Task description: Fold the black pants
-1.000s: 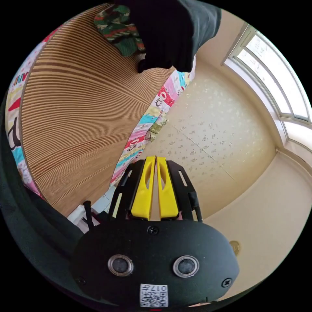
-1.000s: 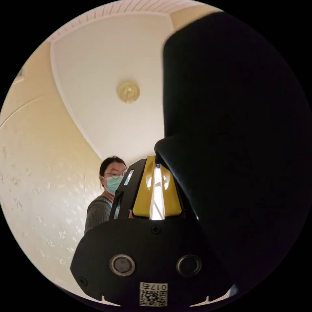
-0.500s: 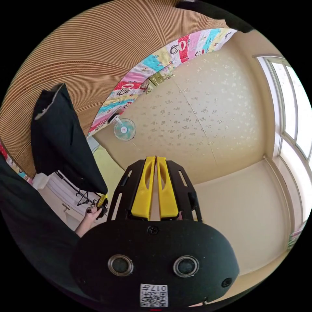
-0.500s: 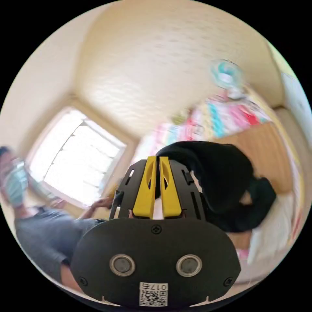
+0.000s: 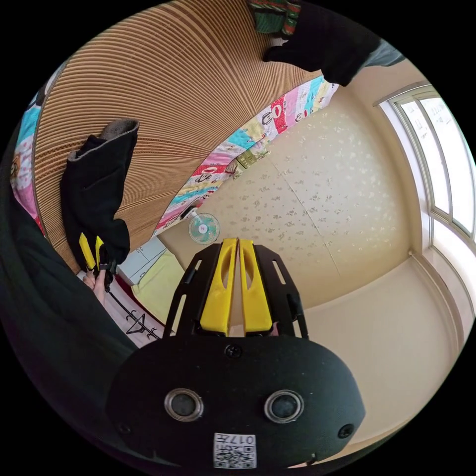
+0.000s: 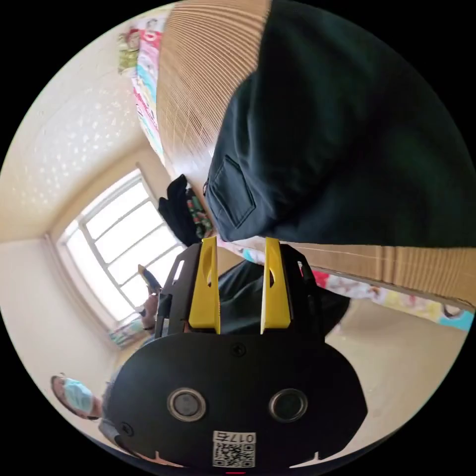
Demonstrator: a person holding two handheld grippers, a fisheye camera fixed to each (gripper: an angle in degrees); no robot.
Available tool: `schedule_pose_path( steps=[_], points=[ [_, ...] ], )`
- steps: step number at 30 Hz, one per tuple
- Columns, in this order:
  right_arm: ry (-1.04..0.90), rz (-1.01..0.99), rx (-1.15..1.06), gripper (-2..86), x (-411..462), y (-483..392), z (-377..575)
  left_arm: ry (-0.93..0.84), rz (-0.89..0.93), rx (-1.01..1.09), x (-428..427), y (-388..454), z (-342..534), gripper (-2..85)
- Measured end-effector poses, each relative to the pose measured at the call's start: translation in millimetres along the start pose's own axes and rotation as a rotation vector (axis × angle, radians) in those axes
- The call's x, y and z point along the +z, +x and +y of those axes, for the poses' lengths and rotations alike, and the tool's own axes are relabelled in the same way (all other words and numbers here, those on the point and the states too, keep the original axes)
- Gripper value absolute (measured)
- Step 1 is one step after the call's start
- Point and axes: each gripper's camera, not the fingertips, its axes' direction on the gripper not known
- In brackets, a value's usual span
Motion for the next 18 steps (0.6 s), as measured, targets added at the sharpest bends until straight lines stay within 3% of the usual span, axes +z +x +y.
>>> schedule_pose_path(
  steps=[7, 10, 12, 16, 18],
  points=[
    [-0.019, -0.253, 0.263, 9.6, 3, 46, -46, -0.011, -0.032, 0.025, 8, -49, -3, -0.9],
    [-0.010, -0.251, 0.328, 5.9, -7, 46, -49, -0.048, -0.082, 0.043, 14, -74, -6, -0.4],
    [-0.034, -0.281, 0.277, 4.6, -14, 36, -53, -0.188, -0.252, 0.098, 33, -86, -9, 0.8],
    [-0.069, -0.594, -0.046, 3.2, -39, -21, -57, -0.485, -0.617, 0.329, 85, -98, -8, 6.7],
    [-0.064, -0.643, -0.165, 2.6, -60, -50, -52, -0.601, -1.021, 0.560, 126, -112, 10, 10.6]
  ],
)
